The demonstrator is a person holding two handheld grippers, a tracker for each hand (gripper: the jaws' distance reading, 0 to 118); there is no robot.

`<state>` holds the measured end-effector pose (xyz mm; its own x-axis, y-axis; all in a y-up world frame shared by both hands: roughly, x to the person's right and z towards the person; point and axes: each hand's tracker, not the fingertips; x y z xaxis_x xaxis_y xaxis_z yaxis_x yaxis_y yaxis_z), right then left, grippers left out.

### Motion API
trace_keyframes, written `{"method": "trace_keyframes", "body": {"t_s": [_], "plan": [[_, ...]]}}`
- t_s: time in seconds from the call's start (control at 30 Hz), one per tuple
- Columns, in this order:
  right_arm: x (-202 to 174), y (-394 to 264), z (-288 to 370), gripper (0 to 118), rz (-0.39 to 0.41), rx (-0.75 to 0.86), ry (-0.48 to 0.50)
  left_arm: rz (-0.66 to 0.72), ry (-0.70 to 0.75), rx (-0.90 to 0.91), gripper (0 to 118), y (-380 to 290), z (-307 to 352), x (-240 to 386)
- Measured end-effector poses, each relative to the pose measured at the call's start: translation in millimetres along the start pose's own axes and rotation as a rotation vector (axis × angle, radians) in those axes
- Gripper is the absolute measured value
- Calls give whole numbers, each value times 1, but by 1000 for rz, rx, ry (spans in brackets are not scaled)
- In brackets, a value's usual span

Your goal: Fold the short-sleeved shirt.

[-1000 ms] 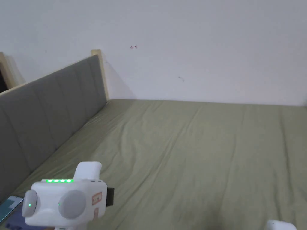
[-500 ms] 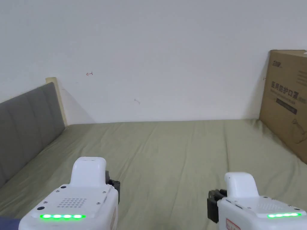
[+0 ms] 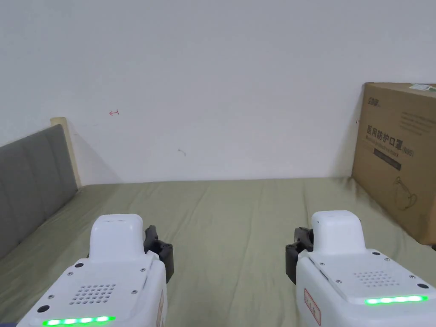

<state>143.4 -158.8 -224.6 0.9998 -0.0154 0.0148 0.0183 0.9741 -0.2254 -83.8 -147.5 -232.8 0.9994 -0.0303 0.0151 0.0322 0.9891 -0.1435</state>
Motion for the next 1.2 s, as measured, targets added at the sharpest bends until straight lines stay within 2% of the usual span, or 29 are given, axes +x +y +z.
{"method": "trace_keyframes", "body": {"t_s": [0.07, 0.1, 0.13, 0.17, 0.2, 0.23, 0.27, 0.3, 0.4, 0.57, 0.67, 0.83, 1.03, 1.2], "plan": [[1, 1, 1, 0, -2, 13, -3, -3, -28, -19, 59, 1, -2, -2], [0, 2, 1, 9, -8, 15, -16, -5, -30, -30, 75, 2, -1, -2], [0, 4, 1, 23, -8, 8, -35, -4, -32, -31, 89, 1, -2, -3], [1, 4, 0, 42, -6, 5, -45, 5, -31, -26, 101, 0, -2, -5], [1, 4, 0, 74, 0, 6, -51, 16, -25, -27, 111, 0, -3, -6], [1, 4, -1, 95, 2, 10, -53, 21, -25, -29, 113, 1, -2, -6], [2, 4, -1, 108, 3, 8, -52, 39, -28, -22, 113, 1, -1, -7], [2, 3, -1, 111, 6, 11, -47, 45, -44, -22, 113, 1, 0, -9], [-4, 2, 3, 111, 21, 49, -73, 53, -88, -55, 112, 5, -3, -10], [-6, 2, 4, 111, 26, 71, -73, 34, -30, -35, 112, 7, -3, -8], [-6, 2, 5, 111, 19, 84, -81, 17, -93, 0, 112, 8, -2, -10], [-4, 2, 6, 111, 23, 89, -94, 41, -81, -67, 112, 5, -10, -9], [0, -1, 5, 111, 22, 77, -93, 54, -138, -54, 113, 1, -9, -9], [1, -3, 3, 111, 23, 71, -89, -42, -40, -31, 118, -4, -4, 5]]}}
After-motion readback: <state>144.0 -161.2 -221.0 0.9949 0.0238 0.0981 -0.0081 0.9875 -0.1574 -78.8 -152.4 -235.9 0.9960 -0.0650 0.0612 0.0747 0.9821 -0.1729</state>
